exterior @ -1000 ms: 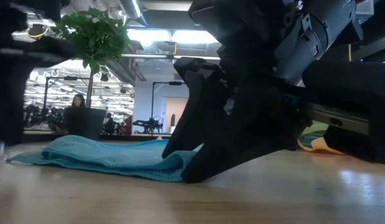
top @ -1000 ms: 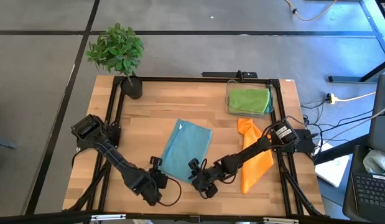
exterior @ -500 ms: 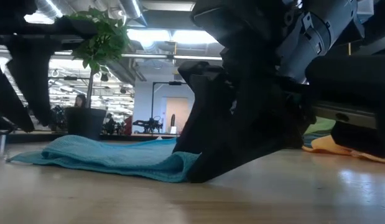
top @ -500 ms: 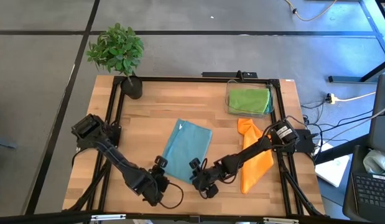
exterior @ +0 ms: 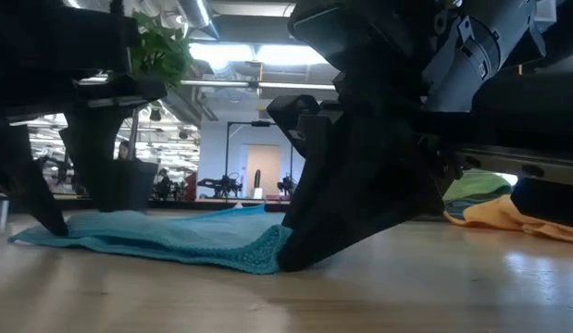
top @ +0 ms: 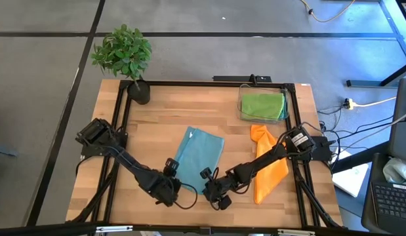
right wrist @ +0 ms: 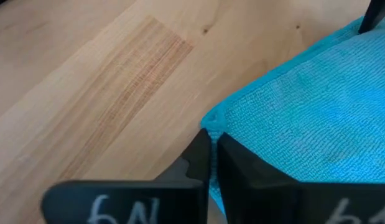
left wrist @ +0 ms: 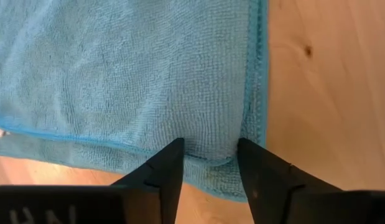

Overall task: Fold microfiber towels
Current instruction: Fold the light blue microfiber towel

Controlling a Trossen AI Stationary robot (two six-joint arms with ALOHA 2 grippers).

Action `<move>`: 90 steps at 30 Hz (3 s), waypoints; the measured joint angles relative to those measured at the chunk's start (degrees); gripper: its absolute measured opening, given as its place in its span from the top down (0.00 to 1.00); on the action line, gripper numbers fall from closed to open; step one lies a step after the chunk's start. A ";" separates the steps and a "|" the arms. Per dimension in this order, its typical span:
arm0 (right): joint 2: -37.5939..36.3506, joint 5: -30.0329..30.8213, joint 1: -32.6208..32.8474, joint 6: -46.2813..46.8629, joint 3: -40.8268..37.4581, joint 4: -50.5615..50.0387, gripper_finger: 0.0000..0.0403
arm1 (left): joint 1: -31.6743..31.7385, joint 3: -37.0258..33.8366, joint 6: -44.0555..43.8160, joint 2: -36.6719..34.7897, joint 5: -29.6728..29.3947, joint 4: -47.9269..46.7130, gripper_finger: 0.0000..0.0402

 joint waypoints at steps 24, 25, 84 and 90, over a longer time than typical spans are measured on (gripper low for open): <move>0.02 0.02 0.00 -0.12 -0.02 -0.19 0.94 | -3.68 0.00 -8.16 0.04 0.58 0.05 1.00; 0.02 0.02 0.00 -0.12 -0.02 -0.18 0.94 | -3.68 0.03 -8.67 0.02 0.53 -0.58 1.00; 0.44 3.47 0.04 -4.76 -0.24 15.92 0.57 | -10.62 -0.83 -43.44 0.09 11.60 -2.99 0.87; 0.22 0.01 0.04 -7.83 -0.13 18.87 0.57 | -9.41 -0.87 -42.65 0.20 12.55 -2.54 0.82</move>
